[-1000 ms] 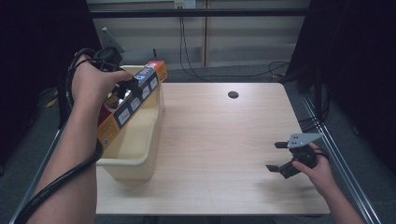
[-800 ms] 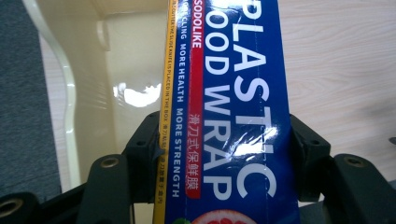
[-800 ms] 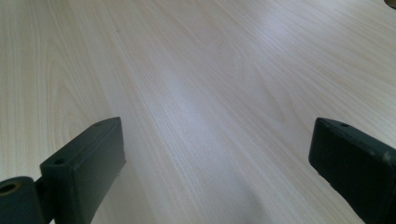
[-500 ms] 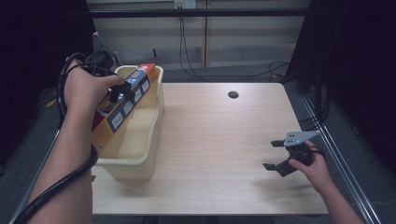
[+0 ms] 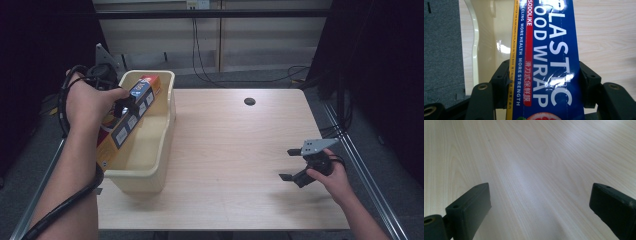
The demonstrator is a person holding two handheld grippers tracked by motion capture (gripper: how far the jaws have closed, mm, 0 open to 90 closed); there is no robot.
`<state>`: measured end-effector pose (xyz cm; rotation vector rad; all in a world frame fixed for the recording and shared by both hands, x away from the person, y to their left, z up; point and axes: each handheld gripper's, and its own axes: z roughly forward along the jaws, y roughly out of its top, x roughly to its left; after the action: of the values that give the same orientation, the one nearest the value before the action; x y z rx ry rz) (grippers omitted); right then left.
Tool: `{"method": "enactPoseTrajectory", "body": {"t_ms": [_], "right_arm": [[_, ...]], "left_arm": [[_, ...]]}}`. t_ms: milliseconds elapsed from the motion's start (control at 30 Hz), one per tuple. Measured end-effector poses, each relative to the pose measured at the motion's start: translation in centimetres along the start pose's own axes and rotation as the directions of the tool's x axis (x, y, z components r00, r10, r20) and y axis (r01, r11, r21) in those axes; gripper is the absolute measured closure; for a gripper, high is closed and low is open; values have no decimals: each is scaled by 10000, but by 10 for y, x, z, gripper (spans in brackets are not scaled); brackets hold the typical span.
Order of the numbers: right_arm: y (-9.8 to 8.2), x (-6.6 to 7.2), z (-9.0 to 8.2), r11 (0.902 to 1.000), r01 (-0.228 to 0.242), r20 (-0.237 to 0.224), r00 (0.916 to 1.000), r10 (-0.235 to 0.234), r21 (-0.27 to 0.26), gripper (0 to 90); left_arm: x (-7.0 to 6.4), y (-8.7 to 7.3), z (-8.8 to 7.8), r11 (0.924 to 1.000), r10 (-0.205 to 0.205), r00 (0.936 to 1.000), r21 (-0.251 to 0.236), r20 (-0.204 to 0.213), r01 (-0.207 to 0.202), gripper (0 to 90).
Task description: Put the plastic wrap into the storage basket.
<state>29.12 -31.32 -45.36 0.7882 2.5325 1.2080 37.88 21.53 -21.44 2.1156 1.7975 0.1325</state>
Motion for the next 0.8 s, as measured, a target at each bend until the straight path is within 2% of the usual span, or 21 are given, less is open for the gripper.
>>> {"method": "enactPoseTrajectory", "body": {"t_ms": [167,233,300,333,567,800], "right_arm": [[0,1,0,10000,-5,-48,10000,5,-1,34],[0,1,0,10000,-22,-27,10000,22,-11,34],[0,1,-1,10000,-23,-25,10000,23,-10,34],[1,1,0,10000,-15,21,10000,15,7,34],[1,2,0,10000,10,1,10000,-10,28,34],[1,2,0,10000,20,-39,10000,-20,29,34]], "left_arm": [[1,-2,3,9998,-187,9998,-15,-38,187,407],[2,-2,5,10000,-59,9998,-25,-197,59,407],[3,-2,5,9999,-96,9998,-35,-150,96,406],[4,-3,7,9997,-230,9996,-34,-132,230,406],[5,-5,17,9993,-337,9987,132,-384,342,406],[8,-7,29,9986,-492,9981,197,-377,500,406]]}}
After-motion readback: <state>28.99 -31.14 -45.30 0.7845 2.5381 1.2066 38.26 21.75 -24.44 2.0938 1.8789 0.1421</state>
